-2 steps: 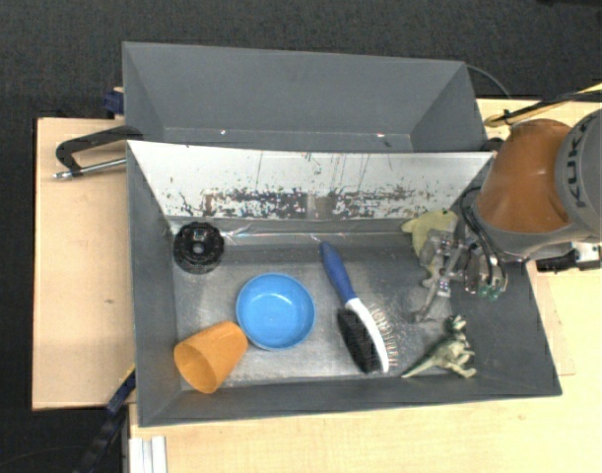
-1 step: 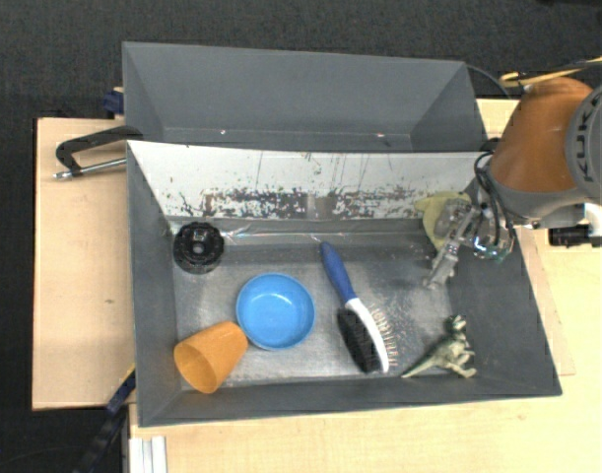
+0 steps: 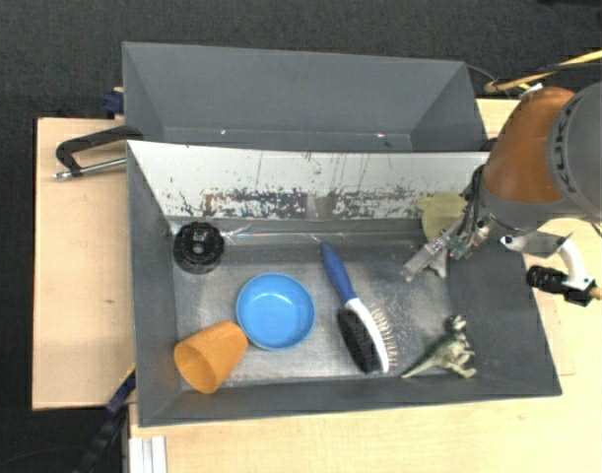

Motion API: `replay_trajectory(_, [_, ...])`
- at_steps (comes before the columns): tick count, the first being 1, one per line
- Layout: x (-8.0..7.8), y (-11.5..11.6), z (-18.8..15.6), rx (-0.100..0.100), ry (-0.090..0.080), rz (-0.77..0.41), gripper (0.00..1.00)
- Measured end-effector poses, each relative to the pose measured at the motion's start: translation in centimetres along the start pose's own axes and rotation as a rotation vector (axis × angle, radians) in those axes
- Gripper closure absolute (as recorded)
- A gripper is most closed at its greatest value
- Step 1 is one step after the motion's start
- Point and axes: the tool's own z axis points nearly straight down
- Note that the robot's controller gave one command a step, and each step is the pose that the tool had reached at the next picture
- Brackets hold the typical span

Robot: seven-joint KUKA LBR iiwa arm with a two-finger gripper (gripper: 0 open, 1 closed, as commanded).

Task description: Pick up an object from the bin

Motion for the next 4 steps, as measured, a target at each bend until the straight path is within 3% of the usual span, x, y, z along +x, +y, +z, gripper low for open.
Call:
replay_trajectory(1, [2.1,0.9,3.1,0.001,-0.001,0.318,0.0])
replay_trajectory(2, [0.7,1.5,2.8,-0.007,0.009,1.226,0.0])
replay_trajectory(3, [0.3,0.9,3.0,0.002,-0.001,1.231,1.0])
replay_trajectory(4, [0.3,1.0,0.6,-0.003,-0.003,1.229,1.0])
